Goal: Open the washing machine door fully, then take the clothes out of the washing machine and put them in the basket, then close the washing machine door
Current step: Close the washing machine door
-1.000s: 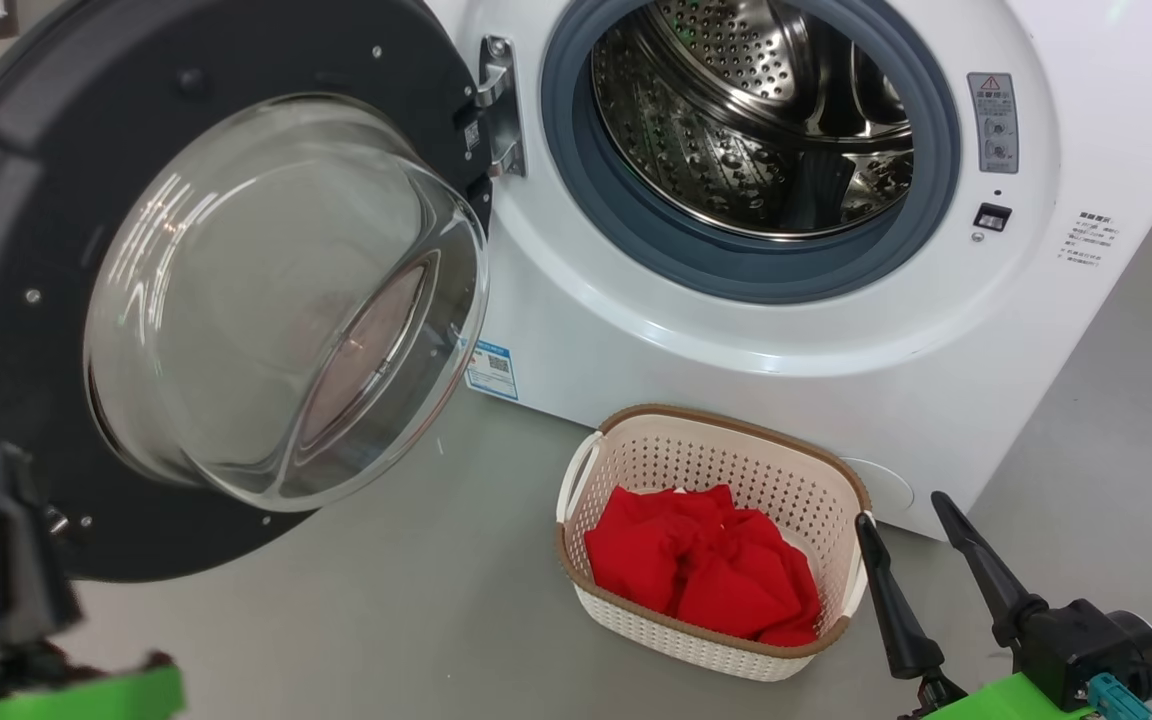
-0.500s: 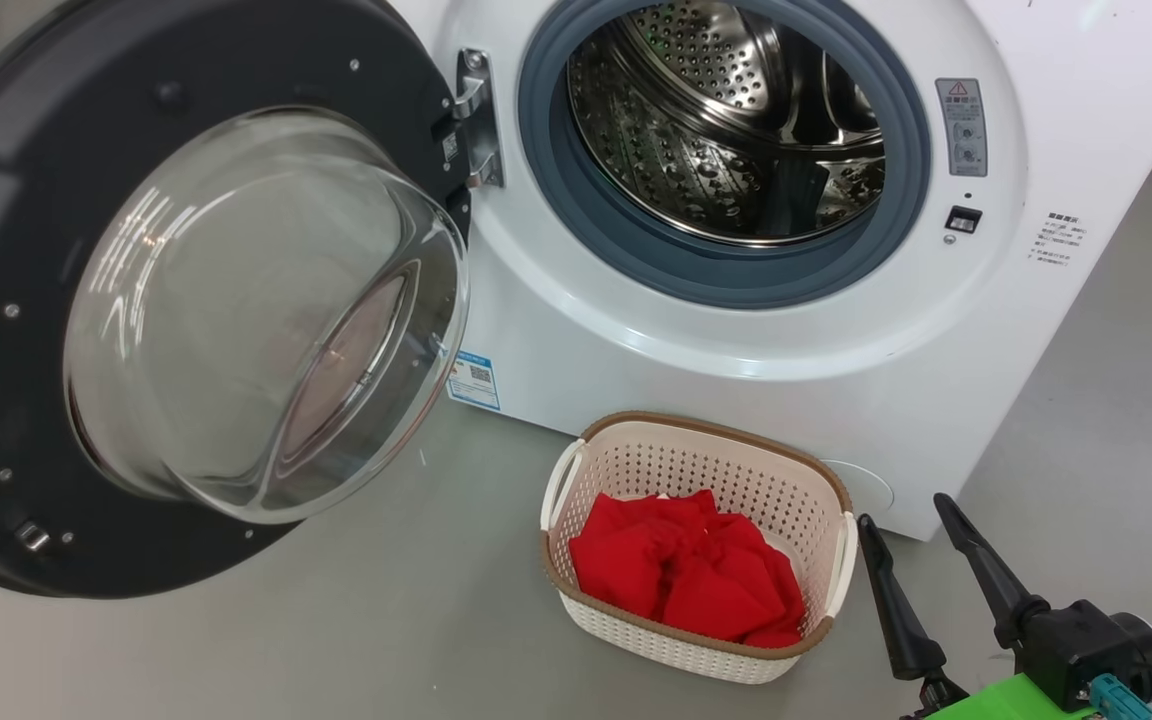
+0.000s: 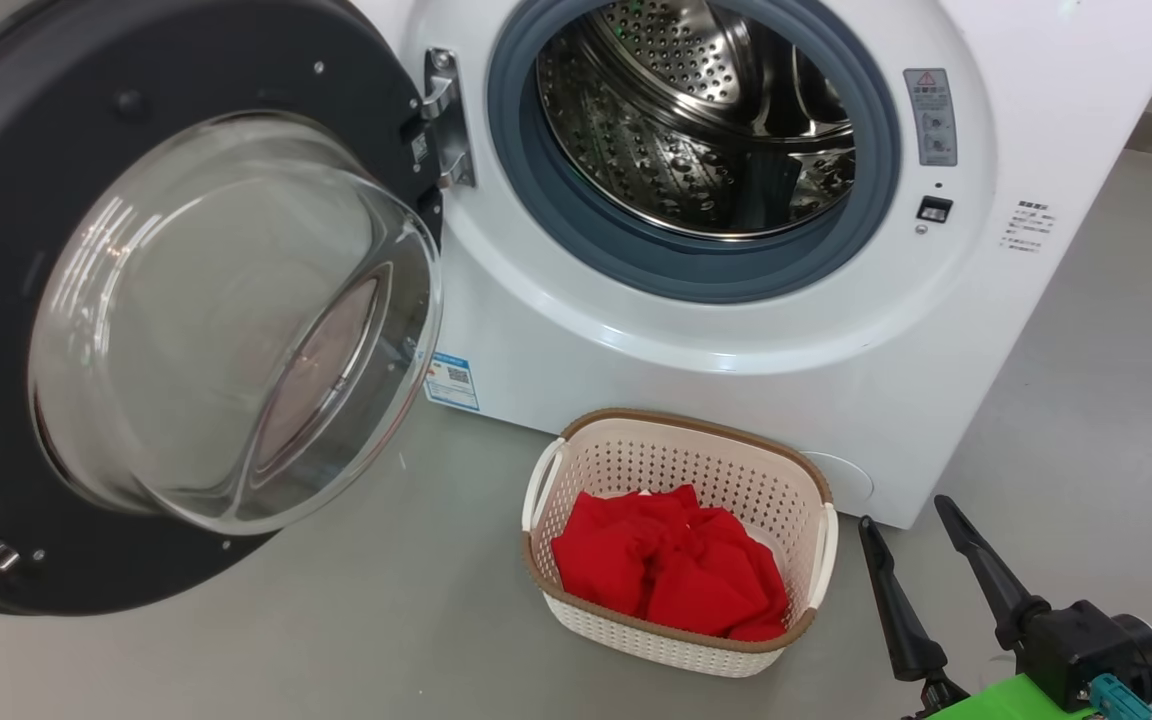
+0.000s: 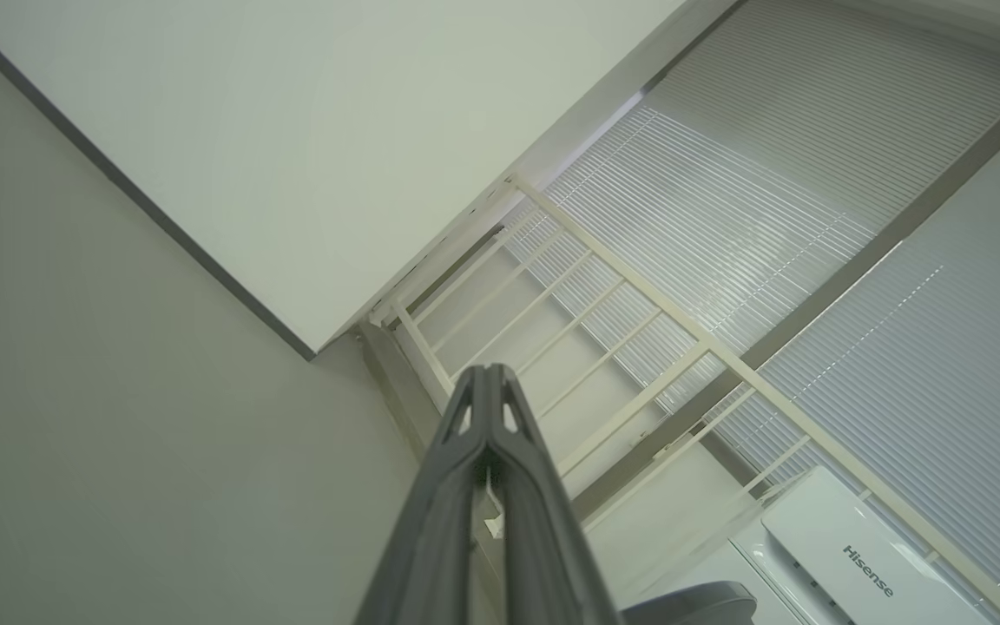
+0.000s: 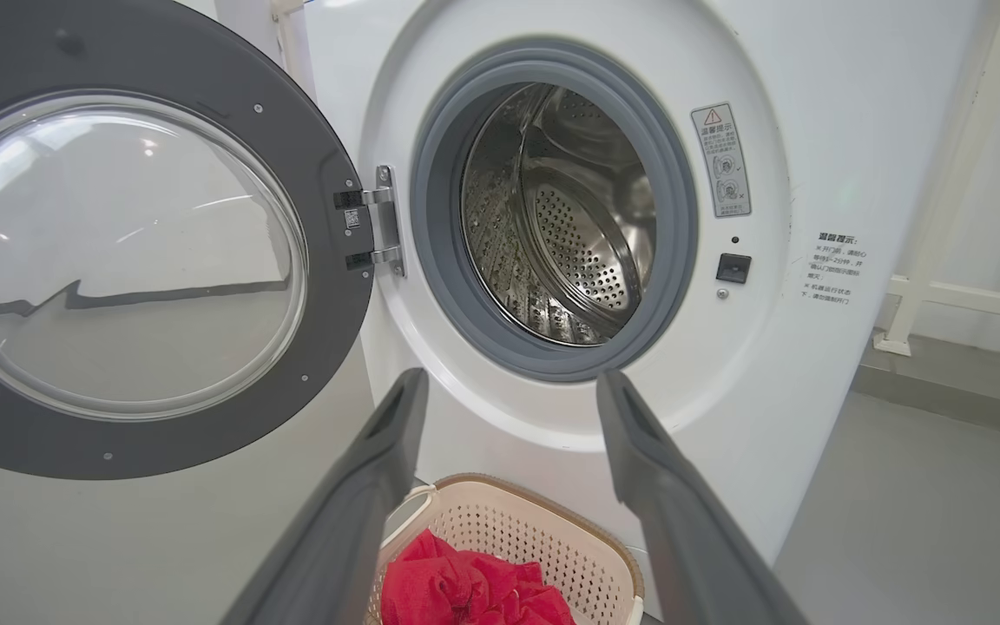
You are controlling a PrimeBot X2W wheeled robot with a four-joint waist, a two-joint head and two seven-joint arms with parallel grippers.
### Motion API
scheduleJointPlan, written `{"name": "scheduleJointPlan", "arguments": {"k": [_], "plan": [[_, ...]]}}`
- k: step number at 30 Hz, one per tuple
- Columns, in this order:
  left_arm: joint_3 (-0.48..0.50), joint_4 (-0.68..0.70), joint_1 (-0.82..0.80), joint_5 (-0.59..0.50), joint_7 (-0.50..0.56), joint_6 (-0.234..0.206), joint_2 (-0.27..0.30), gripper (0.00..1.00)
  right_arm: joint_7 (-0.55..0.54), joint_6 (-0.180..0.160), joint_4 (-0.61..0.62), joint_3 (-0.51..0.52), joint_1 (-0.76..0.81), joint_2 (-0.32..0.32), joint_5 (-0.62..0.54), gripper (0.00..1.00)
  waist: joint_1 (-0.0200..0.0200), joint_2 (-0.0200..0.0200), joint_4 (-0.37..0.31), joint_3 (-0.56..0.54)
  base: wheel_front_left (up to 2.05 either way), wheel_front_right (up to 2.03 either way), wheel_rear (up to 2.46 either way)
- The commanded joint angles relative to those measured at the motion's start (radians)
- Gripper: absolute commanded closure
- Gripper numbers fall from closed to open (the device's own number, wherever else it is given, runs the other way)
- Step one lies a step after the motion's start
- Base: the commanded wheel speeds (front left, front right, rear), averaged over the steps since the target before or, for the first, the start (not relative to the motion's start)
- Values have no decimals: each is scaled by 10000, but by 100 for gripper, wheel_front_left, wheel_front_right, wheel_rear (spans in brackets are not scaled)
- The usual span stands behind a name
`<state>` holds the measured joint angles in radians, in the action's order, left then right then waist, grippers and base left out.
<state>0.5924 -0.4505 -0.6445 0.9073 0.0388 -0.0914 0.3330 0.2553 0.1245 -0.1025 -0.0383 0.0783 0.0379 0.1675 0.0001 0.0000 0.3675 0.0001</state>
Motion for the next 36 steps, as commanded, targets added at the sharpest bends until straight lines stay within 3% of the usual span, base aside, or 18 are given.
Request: {"name": "scheduleJointPlan", "arguments": {"k": [1,7,17,26,36], "plan": [[327,-61,-464,319,305,-99,637,100,65,62,204,-177,-207,123,66,0,-1,0,-52,-16,0,0,0],[750,-1553,-1177,1431,1837,-470,983,100,65,62,185,-226,-193,123,71,0,-1,0,-222,-45,0,0,0],[432,-3001,-1525,1851,3597,-681,1372,100,58,62,175,-297,-205,123,76,0,-1,0,-423,-50,0,0,0],[-141,-3113,-1323,1972,5013,-407,1238,100,60,62,183,-245,-145,123,126,0,-1,0,-416,-31,0,0,0],[-417,-2623,-841,2078,5949,-424,1062,100,62,62,215,-173,-163,123,183,0,-1,0,-222,10,0,0,0]]}}
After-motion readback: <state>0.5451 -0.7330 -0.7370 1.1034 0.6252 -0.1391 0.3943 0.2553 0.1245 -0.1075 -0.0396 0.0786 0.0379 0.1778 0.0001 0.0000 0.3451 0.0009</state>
